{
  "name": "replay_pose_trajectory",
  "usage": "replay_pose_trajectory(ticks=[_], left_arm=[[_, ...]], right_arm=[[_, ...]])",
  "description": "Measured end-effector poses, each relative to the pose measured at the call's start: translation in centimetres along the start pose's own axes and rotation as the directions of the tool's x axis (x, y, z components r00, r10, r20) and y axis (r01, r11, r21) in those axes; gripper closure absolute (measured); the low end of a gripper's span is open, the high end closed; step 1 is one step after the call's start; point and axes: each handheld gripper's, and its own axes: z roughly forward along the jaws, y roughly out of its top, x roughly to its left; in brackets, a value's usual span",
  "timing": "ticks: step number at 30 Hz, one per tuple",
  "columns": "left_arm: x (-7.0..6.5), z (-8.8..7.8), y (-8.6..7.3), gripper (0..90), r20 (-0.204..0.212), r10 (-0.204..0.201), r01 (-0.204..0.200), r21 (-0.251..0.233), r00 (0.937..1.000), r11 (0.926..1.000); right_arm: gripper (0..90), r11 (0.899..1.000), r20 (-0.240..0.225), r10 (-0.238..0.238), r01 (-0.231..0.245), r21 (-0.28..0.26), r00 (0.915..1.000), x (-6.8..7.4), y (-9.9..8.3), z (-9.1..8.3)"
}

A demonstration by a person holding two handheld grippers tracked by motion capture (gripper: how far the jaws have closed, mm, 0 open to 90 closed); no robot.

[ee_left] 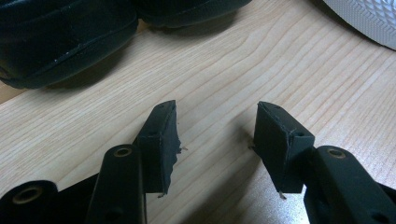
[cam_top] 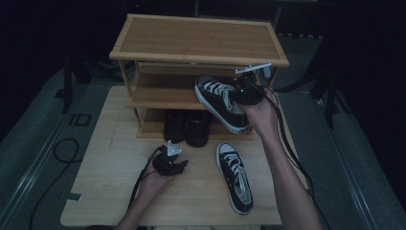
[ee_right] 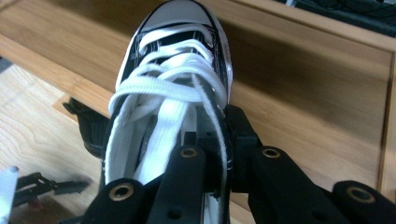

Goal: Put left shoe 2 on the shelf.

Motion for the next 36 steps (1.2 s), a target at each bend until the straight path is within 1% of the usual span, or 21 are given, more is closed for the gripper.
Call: replay_pose_trajectory(ticks=[2,3,4,6,7,8,9,13,15,16,17,18,19,22,24,26,27,33,34,35,36], left_arm=[[0.0,0.0,0.0,49.8,-0.001,0.000,0.000,0.000,1.0000,1.0000],[0.0,0.0,0.0,49.8,-0.001,-0.001,0.001,0.000,1.0000,1.0000],[0.0,0.0,0.0,49.8,-0.001,-0.001,0.001,0.000,1.0000,1.0000],[0.0,0.0,0.0,49.8,-0.003,-0.002,0.002,0.000,1.0000,1.0000],[-0.1,0.0,0.0,49.8,-0.004,-0.001,0.001,0.001,1.0000,1.0000],[-0.2,0.1,0.1,50.1,-0.004,-0.003,0.003,0.003,1.0000,1.0000],[-0.2,0.1,0.2,50.9,-0.004,0.000,0.000,0.006,1.0000,1.0000],[-0.7,0.1,0.4,54.4,-0.008,0.008,-0.008,0.011,0.9999,0.9999],[-1.2,0.2,0.6,55.0,-0.022,0.033,-0.033,0.018,0.9992,0.9993],[-1.8,0.4,0.8,55.8,-0.017,0.053,-0.053,0.021,0.9984,0.9984],[-1.8,0.4,0.8,56.2,-0.017,0.053,-0.053,0.021,0.9984,0.9984],[-2.4,0.6,1.1,56.6,-0.009,0.075,-0.075,0.025,0.9971,0.9969],[-2.7,0.7,1.3,56.7,-0.004,0.085,-0.085,0.026,0.9964,0.9961],[-3.2,1.0,1.7,57.5,0.006,0.094,-0.094,0.021,0.9956,0.9953],[-3.8,1.3,2.3,58.0,0.018,0.105,-0.105,0.013,0.9943,0.9944],[-4.0,1.4,2.5,58.7,0.022,0.106,-0.106,0.012,0.9941,0.9943],[-4.3,1.7,2.7,59.5,0.024,0.103,-0.103,0.008,0.9944,0.9946],[-4.9,2.7,3.1,65.5,0.040,0.082,-0.082,0.001,0.9958,0.9966],[-5.0,2.9,3.2,65.5,0.039,0.085,-0.086,0.004,0.9956,0.9963],[-5.1,3.0,3.3,68.4,0.033,0.097,-0.098,0.012,0.9947,0.9952],[-5.3,3.3,3.6,70.4,0.031,0.097,-0.097,0.010,0.9948,0.9952]], right_arm=[[82.7,1.000,-0.004,0.007,-0.007,0.017,1.0000,-0.2,-0.2,0.2],[81.5,1.000,-0.007,0.012,-0.012,0.015,0.9999,-0.4,-0.3,0.3],[79.1,1.000,-0.022,0.021,-0.021,0.013,0.9995,-0.5,-0.3,0.2],[77.0,1.000,-0.025,0.020,-0.020,0.013,0.9995,-0.6,-0.3,0.2],[74.4,1.000,-0.023,0.011,-0.011,0.015,0.9997,-0.6,-0.3,0.1],[70.3,1.000,-0.033,-0.003,0.004,0.011,0.9994,-0.6,-0.3,-0.2],[69.4,1.000,-0.033,-0.005,0.005,0.011,0.9994,-0.6,-0.3,-0.4],[67.0,1.000,-0.032,-0.016,0.017,0.017,0.9994,-0.8,-0.4,-0.7],[66.7,1.000,-0.031,-0.019,0.020,0.017,0.9993,-0.8,-0.4,-0.8],[64.9,1.000,-0.044,-0.021,0.022,0.006,0.9988,-0.7,-0.4,-1.1],[64.9,1.000,-0.044,-0.021,0.022,0.006,0.9988,-0.7,-0.4,-1.1],[64.0,1.000,-0.046,-0.024,0.025,0.001,0.9986,-0.7,-0.4,-1.4],[63.2,1.000,-0.048,-0.028,0.028,-0.001,0.9984,-0.8,-0.5,-1.5],[62.2,0.999,-0.045,-0.034,0.034,0.006,0.9984,-0.8,-0.6,-1.6],[61.5,0.999,-0.047,-0.039,0.039,0.000,0.9981,-0.7,-0.6,-2.1],[61.0,0.999,-0.054,-0.039,0.039,-0.012,0.9978,-0.8,-0.7,-2.5],[60.7,0.999,-0.055,-0.045,0.044,-0.014,0.9975,-0.8,-0.7,-2.6],[60.6,0.998,-0.054,-0.057,0.056,-0.020,0.9969,-1.0,-0.8,-3.5],[60.6,0.998,-0.054,-0.057,0.056,-0.020,0.9969,-1.0,-0.8,-3.5],[60.7,0.998,-0.054,-0.062,0.061,-0.021,0.9966,-1.1,-0.9,-3.7],[60.9,0.998,-0.052,-0.063,0.062,-0.020,0.9966,-1.1,-0.9,-3.8]])
